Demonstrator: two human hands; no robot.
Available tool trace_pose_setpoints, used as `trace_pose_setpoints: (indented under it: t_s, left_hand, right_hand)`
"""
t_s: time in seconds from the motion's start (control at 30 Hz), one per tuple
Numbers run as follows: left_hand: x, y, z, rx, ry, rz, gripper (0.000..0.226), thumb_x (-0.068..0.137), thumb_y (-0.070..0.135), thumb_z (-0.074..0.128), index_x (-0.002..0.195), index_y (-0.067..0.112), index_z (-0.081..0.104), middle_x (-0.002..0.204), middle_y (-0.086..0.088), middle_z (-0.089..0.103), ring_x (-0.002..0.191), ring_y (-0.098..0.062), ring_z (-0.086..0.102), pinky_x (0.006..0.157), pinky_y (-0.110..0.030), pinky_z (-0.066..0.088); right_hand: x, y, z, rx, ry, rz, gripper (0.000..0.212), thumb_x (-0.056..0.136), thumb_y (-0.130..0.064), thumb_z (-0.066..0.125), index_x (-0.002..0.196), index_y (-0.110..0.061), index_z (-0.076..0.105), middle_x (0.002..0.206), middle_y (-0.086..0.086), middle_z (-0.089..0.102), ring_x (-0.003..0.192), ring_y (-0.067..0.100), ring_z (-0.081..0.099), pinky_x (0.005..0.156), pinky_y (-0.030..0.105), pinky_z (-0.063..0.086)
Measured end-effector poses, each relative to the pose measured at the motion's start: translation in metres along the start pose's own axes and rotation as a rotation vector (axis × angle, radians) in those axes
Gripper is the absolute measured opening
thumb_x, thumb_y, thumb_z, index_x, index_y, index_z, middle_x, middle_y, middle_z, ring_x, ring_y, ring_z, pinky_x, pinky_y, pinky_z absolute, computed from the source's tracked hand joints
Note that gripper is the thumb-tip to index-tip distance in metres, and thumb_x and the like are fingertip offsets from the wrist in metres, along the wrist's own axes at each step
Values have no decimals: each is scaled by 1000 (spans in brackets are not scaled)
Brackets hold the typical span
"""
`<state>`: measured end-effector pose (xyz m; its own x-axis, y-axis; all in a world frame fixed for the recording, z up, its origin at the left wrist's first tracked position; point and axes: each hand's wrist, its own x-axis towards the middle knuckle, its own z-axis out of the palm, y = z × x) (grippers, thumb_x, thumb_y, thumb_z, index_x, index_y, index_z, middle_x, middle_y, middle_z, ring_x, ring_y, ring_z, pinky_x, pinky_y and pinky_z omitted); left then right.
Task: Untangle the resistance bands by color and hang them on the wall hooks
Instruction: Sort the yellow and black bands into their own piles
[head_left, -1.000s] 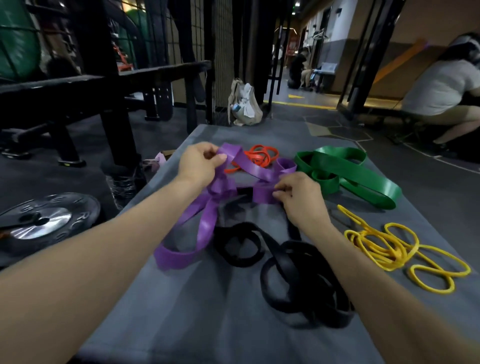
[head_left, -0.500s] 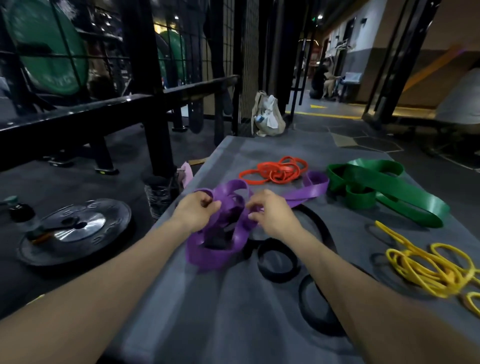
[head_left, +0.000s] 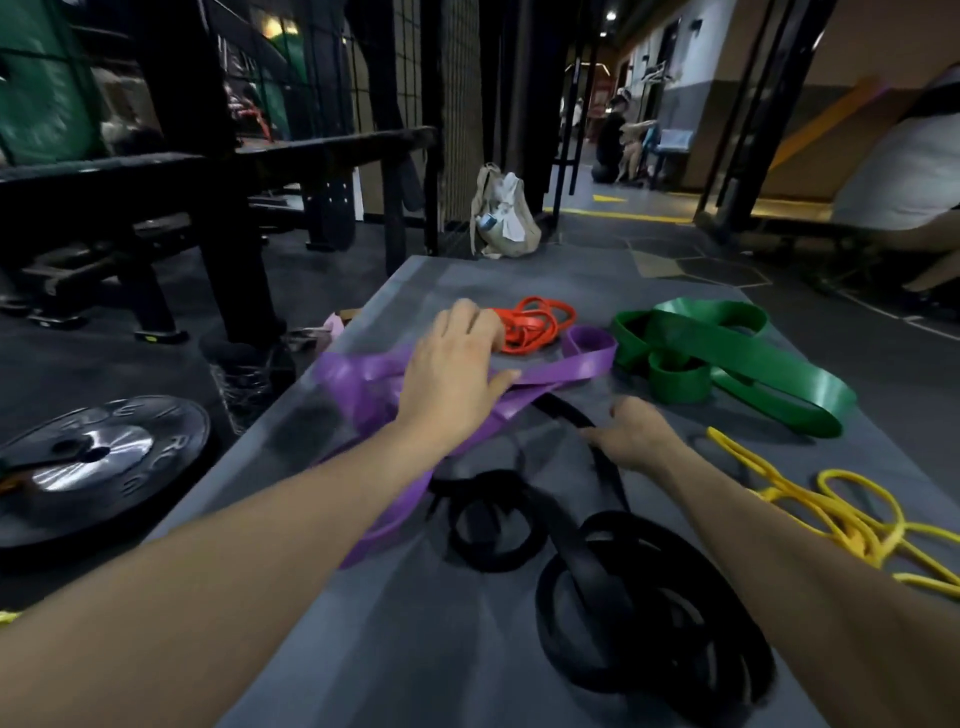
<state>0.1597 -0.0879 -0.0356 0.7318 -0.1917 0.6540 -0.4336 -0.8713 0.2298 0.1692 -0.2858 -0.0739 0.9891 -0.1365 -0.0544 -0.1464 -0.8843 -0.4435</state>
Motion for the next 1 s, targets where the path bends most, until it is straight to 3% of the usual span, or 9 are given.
trace_pose_setpoints:
  t_s: [0.1,0.23,0.33,0.4,0.47,0.6,0.73,0.87,1.0]
  left_hand:
    - [13,1,25,181,-298,55,55,80,45,63,123,15,45,125,-5,49,118,-24,45,97,-36,36]
    - [16,-22,39,522,-627,-167,62,78,54,63,126,16,50,134,-7,51,128,-25,40,103,-36,31]
    - [11,-41,41,465,-709,-342,59,77,63,58,116,18,57,127,-11,54,126,-27,38,100,-41,31]
    - [9,-47,43,404,-676,-347,51,77,61,59,106,19,62,119,-9,58,121,-26,42,95,-40,32]
    - [6,-46,43,338,-621,-361,38,78,56,62,91,20,63,109,-6,63,115,-25,46,90,-39,33]
    - [5,-45,37,108,-513,-468,36,76,46,70,62,20,50,85,-3,64,98,-28,58,85,-37,39]
    - [12,-52,24,-355,-365,-659,29,71,36,79,67,17,57,70,-1,57,68,-20,54,68,-29,44]
    - [21,-62,-2,-603,-187,-776,28,75,29,77,71,11,56,79,-5,57,77,-17,52,75,-31,44]
    - [18,-76,-19,-643,-49,-833,27,75,25,77,66,13,55,73,-2,59,76,-19,56,76,-31,48]
  right_hand:
    - [-5,-13,3,72,-77,-102,35,88,-36,61,65,-18,41,81,8,49,77,23,51,58,26,31]
    - [-17,-40,6,151,-186,-244,44,85,-34,65,56,-26,33,58,-11,38,44,-2,46,45,6,35]
    - [-20,-49,15,103,-289,-258,30,78,-44,70,77,-21,51,77,-9,47,70,-1,52,50,5,33]
    - [-21,-53,16,52,-310,-267,59,75,-51,70,112,-9,53,111,3,54,111,21,51,74,17,36]
    - [-24,-57,14,42,-322,-262,70,76,-51,69,125,-5,48,129,11,50,125,29,43,89,25,36]
    - [-29,-62,13,39,-334,-230,72,73,-55,69,124,-7,52,129,12,53,124,28,46,95,27,39]
    - [-29,-69,21,87,-310,-173,84,65,-69,65,117,-4,58,120,12,60,112,27,56,87,26,44]
    - [-33,-80,23,-29,-374,-155,96,54,-73,70,122,-7,53,128,16,53,119,30,50,100,33,44]
    - [-45,-87,29,-294,-321,-170,80,67,-48,77,128,-9,43,133,17,39,124,35,41,103,40,41]
